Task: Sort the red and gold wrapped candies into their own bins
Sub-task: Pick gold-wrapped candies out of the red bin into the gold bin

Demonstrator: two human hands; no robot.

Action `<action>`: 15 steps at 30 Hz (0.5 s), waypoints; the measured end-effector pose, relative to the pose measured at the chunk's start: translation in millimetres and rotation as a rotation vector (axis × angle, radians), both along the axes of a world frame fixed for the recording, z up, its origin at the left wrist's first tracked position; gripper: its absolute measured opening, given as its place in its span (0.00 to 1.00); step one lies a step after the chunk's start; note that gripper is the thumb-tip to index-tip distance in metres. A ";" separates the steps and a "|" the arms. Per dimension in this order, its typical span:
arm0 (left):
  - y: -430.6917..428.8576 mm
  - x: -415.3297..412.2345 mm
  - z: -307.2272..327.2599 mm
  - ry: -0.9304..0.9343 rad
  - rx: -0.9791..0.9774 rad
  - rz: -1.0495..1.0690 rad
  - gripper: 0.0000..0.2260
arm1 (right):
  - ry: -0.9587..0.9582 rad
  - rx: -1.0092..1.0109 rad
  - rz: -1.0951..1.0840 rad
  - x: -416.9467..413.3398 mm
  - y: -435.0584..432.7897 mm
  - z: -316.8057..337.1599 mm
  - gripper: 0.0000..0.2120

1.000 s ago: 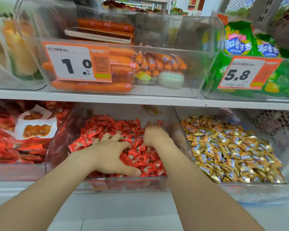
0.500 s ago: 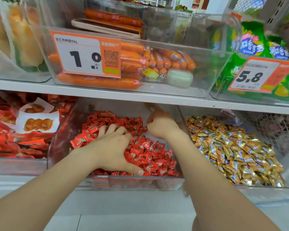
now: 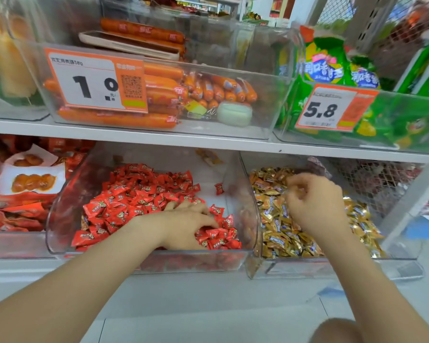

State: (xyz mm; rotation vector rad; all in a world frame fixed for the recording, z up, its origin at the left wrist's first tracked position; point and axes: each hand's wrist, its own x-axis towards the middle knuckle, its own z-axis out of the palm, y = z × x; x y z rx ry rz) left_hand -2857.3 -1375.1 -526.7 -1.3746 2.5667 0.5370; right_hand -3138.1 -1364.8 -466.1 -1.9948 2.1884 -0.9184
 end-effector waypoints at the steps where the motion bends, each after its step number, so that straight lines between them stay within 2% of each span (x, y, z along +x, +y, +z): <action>1: 0.4 -2.8 0.0 -0.084 0.002 0.011 0.31 | 0.050 0.019 0.001 -3.9 1.3 -1.2 0.11; 4: -0.8 -4.8 1.9 -0.253 -0.077 0.084 0.32 | -0.060 -0.079 0.141 6.5 7.8 4.4 0.12; 7: -8.2 9.1 8.5 -0.297 -0.206 0.220 0.31 | -0.137 -0.133 0.394 34.9 17.6 10.1 0.12; 9: -13.2 21.2 14.9 -0.248 -0.282 0.313 0.27 | -0.097 -0.105 0.548 52.1 20.5 7.7 0.14; 12: -11.0 35.0 29.0 -0.045 -0.266 0.388 0.21 | -0.010 -0.034 0.701 71.9 17.6 6.6 0.15; 15: 9.2 47.3 46.2 0.037 -0.270 0.416 0.18 | 0.184 0.110 0.776 88.8 6.5 3.5 0.14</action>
